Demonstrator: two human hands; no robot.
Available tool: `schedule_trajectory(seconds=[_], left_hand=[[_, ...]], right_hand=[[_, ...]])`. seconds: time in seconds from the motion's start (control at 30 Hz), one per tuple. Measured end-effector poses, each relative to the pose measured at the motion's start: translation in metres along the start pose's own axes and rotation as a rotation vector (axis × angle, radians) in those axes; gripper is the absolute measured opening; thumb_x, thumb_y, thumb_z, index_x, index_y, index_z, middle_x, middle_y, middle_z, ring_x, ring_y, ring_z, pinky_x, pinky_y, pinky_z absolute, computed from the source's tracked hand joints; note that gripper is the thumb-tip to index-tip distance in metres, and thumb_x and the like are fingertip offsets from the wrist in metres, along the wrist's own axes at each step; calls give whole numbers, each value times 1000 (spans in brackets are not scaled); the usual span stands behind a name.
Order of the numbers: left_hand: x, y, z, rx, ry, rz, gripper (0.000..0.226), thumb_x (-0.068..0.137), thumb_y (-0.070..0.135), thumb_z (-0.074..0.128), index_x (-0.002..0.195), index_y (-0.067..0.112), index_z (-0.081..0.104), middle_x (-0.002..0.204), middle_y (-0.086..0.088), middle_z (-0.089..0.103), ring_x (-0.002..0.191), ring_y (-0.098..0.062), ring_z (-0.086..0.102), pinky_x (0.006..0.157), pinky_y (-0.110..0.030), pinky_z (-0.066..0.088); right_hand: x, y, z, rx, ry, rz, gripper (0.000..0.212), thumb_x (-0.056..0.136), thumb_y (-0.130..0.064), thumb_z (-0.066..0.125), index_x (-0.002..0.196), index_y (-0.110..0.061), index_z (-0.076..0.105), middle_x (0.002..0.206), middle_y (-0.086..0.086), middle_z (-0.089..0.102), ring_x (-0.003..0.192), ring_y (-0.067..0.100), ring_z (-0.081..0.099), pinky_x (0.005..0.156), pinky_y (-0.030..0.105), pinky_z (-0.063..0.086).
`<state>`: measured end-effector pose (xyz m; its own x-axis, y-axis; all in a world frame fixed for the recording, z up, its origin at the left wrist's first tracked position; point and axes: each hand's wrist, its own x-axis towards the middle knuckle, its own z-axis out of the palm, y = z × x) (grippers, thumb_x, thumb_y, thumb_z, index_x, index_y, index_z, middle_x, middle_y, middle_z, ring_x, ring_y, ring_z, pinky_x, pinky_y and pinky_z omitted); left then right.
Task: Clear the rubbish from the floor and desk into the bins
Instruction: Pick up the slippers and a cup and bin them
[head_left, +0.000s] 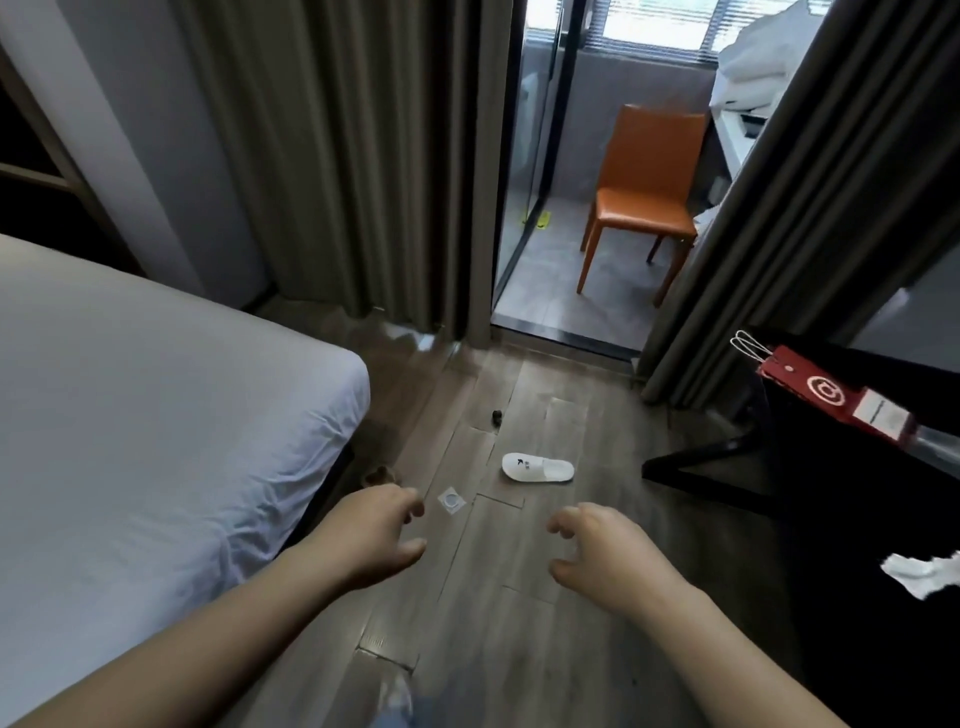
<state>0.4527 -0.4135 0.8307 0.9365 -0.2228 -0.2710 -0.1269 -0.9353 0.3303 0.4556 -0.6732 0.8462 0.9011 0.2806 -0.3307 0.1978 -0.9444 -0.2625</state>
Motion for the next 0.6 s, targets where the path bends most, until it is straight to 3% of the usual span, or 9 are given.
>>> schedule_trajectory(seconds=[0.37, 0.6], left_hand=[[228, -61, -16, -38, -78, 12, 35, 84, 41, 56, 113, 21, 59, 112, 2, 63, 103, -16, 58, 84, -30, 46], [357, -98, -31, -29, -156, -2, 40, 84, 40, 57, 119, 20, 57, 115, 1, 61, 104, -19, 58, 86, -31, 48]], right_hand=[[200, 38, -37, -8, -73, 75, 43, 85, -38, 59, 126, -27, 55, 122, -8, 57, 117, 12, 51, 88, 24, 40], [322, 56, -53, 12, -152, 122, 43, 84, -35, 57, 126, -26, 56, 122, -6, 57, 116, 14, 52, 89, 25, 41]])
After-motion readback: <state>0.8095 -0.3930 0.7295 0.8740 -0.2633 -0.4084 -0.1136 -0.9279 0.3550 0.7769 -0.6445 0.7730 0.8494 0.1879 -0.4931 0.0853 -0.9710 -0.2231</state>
